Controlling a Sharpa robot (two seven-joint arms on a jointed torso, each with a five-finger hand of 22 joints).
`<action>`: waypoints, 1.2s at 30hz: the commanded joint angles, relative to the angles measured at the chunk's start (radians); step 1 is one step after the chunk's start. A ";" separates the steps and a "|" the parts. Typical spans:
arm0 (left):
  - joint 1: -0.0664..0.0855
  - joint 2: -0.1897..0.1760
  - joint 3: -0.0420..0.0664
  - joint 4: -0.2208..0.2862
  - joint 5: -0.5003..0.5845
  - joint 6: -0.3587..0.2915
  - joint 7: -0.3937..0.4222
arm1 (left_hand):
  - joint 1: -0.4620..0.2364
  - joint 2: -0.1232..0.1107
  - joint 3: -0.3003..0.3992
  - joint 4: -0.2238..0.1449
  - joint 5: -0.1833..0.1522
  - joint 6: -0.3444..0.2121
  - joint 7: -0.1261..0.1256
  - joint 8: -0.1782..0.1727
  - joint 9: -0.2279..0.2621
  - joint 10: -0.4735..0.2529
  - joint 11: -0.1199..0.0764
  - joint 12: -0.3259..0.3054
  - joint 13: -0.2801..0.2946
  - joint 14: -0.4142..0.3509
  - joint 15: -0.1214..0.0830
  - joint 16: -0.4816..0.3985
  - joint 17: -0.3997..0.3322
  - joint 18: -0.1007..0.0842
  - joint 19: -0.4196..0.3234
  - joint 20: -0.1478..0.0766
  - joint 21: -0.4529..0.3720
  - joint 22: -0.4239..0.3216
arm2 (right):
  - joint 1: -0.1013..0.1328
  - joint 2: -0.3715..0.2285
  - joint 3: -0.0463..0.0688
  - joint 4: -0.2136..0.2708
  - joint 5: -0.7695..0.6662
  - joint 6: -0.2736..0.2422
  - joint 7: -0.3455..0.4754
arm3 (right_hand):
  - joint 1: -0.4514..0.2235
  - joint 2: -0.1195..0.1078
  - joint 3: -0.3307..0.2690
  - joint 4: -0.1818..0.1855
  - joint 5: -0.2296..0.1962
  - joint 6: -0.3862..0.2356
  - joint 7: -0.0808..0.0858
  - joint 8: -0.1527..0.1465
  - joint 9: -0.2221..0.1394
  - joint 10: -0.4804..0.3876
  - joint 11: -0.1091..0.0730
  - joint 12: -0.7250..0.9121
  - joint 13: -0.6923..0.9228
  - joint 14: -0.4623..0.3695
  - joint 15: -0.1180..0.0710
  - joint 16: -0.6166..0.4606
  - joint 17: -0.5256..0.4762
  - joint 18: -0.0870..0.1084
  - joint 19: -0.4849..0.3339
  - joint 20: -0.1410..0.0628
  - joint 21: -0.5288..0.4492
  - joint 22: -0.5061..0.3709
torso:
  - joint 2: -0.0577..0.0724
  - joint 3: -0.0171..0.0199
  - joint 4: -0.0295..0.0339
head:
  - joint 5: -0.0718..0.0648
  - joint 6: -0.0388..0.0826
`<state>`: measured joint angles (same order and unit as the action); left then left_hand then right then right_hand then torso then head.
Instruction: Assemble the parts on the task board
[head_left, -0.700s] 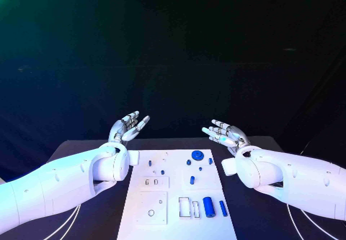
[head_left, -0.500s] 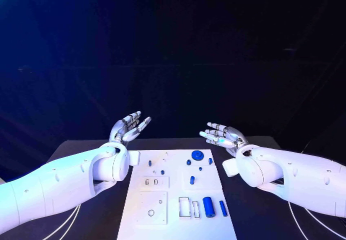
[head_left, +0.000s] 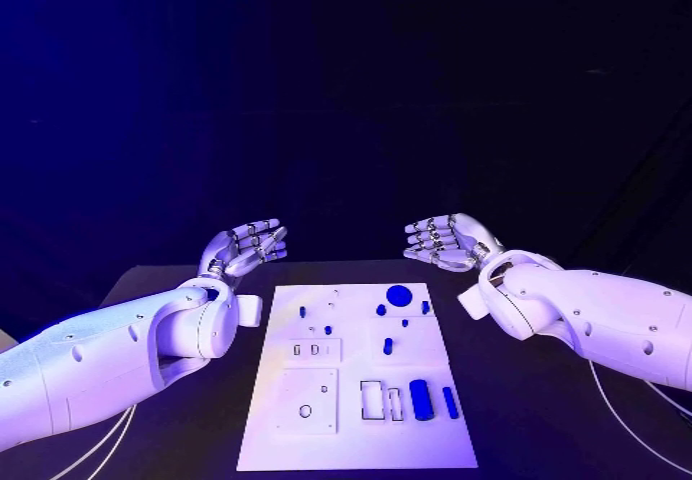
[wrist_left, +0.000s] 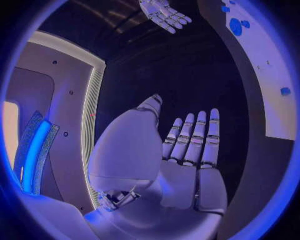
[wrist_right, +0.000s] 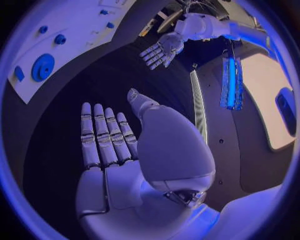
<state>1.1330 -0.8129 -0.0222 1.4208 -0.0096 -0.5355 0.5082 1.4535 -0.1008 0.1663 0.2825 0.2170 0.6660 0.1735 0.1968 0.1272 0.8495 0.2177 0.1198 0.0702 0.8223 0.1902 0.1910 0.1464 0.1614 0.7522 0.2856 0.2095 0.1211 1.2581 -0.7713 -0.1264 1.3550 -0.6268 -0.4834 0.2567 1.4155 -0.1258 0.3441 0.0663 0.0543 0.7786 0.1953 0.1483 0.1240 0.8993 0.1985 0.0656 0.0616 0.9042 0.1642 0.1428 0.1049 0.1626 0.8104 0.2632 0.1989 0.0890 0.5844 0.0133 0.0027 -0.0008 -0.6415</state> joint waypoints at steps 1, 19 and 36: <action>0.003 -0.014 0.001 0.025 -0.021 0.048 0.025 | 0.019 -0.001 0.016 0.000 -0.002 0.100 0.061 0.031 0.017 0.079 -0.017 0.010 0.000 0.080 -0.025 0.034 0.035 0.021 0.057 -0.005 0.046 0.019 | 0.011 0.006 0.001 -0.012 -0.292 0.029 -0.049 | 0.022 -0.030 0.056 -0.027 0.006 0.165 0.002 0.035 0.017 0.205 -0.053 0.005 0.005 0.245 -0.071 0.072 0.056 0.020 0.239 -0.069 0.118 0.042 | 0.019 0.0093 0.0073 | -0.004 0.001; 0.007 -0.148 0.006 0.256 -0.052 0.091 -0.008 | 0.025 -0.049 0.091 0.000 -0.004 0.163 0.043 0.046 0.022 0.191 -0.053 -0.047 0.000 0.226 -0.081 0.156 0.248 0.017 0.165 -0.078 0.309 0.169 | 0.053 0.033 0.001 0.004 -0.886 0.254 -0.306 | -0.053 -0.154 0.167 0.026 0.004 0.232 -0.053 0.030 0.102 0.331 -0.120 -0.003 0.020 0.561 -0.167 0.763 0.728 -0.074 0.562 -0.175 1.022 0.975 | 0.085 0.0350 0.0485 | -0.047 -0.007; 0.015 -0.182 0.016 0.317 -0.053 0.107 -0.031 | 0.023 -0.059 0.120 -0.007 -0.002 0.162 0.043 0.037 0.020 0.188 -0.055 -0.054 -0.001 0.214 -0.089 0.222 0.348 0.018 0.128 -0.089 0.490 0.289 | 0.049 0.061 -0.007 -0.003 -0.983 0.316 -0.366 | -0.052 -0.147 0.105 0.029 0.005 0.221 -0.063 0.029 0.142 0.258 -0.113 -0.002 0.025 0.590 -0.158 1.054 0.993 -0.111 0.630 -0.163 1.206 1.232 | 0.125 0.0540 0.0660 | -0.054 -0.022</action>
<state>1.1459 -0.9945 -0.0074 1.7347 -0.0551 -0.4518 0.4814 1.4722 -0.1544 0.2778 0.2758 0.2170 0.8242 0.2106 0.2375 0.1479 1.0369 0.1610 0.0696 0.0704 1.0401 0.1036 0.4065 0.4941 0.1698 0.8879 0.1948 0.6960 0.4091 1.3078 -0.7119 -0.1333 1.3518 -1.5643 -0.2033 -0.0863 1.3570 -0.2782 0.4531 0.0965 0.0543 1.0024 0.1370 0.1779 0.2656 1.1646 0.0843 0.0656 0.0857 1.4649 0.0014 1.1943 1.0957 0.0685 1.4347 0.1001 1.4031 1.3082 0.7025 0.0636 0.0656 -0.0531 -0.6618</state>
